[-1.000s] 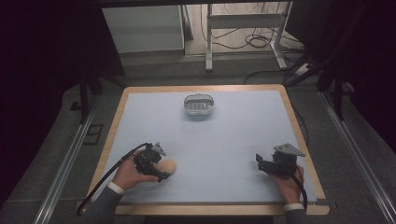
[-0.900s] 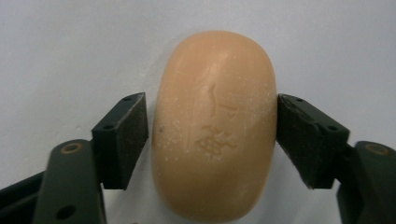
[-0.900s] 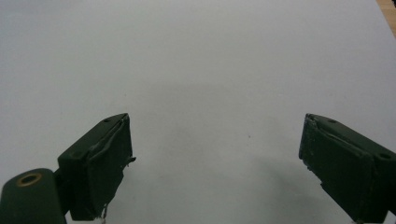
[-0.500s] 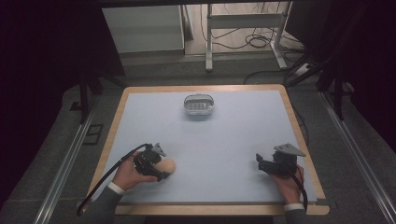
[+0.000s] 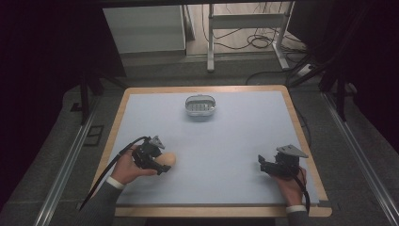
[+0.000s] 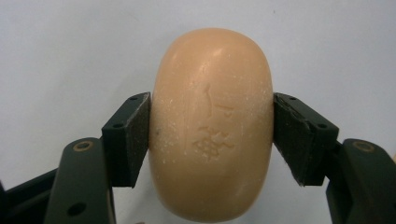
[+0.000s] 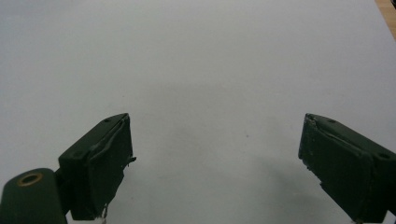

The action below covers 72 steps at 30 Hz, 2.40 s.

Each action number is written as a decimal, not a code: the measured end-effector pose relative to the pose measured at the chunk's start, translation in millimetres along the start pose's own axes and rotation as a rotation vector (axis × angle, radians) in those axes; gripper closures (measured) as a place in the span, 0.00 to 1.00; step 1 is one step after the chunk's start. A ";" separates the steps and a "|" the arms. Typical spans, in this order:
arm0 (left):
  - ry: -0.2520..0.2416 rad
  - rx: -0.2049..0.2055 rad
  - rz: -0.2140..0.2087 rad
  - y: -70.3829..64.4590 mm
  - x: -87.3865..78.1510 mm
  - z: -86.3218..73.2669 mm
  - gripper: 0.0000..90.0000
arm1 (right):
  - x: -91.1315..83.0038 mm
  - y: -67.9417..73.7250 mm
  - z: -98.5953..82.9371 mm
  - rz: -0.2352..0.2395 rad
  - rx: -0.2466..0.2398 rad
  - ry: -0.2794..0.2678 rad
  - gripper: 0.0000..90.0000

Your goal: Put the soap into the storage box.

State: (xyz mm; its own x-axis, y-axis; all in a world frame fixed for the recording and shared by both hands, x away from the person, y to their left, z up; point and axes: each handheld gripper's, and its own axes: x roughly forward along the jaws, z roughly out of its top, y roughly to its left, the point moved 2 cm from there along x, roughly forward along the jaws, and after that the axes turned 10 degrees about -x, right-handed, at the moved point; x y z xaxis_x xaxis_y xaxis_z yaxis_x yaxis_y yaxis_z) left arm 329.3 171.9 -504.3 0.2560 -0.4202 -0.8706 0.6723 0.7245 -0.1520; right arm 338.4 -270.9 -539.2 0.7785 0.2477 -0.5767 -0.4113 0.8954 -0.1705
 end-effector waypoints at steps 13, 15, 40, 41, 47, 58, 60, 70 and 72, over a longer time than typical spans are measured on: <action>-0.010 0.006 -0.001 2.1 -4.7 13.6 0.36 | 0.3 -0.3 0.0 0.003 0.002 0.005 0.11; -0.013 0.007 0.001 2.6 -5.2 16.1 0.36 | 0.3 -0.4 0.0 0.003 0.003 0.005 0.11; -0.037 -0.006 0.018 16.8 -7.5 46.3 0.36 | 0.2 -1.2 -0.3 0.004 0.005 0.003 0.11; -0.036 -0.004 0.019 17.6 -7.6 47.6 0.36 | 0.1 -1.2 -0.3 0.004 0.007 0.003 0.11; -0.043 -0.005 0.020 20.3 -7.9 54.9 0.36 | 0.1 -1.3 -0.3 0.005 0.007 0.004 0.11; -0.045 -0.012 0.026 27.3 -5.6 65.5 0.36 | 0.3 -1.2 -0.2 0.002 0.013 0.006 0.11; -0.048 -0.014 0.027 28.7 -5.2 68.3 0.36 | 0.4 -1.2 -0.2 0.003 0.014 0.006 0.11; -0.055 -0.020 0.029 36.8 -2.8 83.9 0.36 | 0.4 -1.4 -0.3 0.002 0.013 0.006 0.11; -0.051 -0.017 0.037 38.4 -2.3 86.8 0.36 | 0.4 -1.2 -0.3 0.002 0.014 0.007 0.11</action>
State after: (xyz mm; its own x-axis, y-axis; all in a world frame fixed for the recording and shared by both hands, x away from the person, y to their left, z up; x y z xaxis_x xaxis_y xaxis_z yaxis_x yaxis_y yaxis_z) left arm 414.8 153.3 -467.5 0.3156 -0.4198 -0.8510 0.6499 0.7491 -0.1285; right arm 339.1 -272.0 -539.4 0.7743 0.2471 -0.5826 -0.4062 0.9000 -0.1581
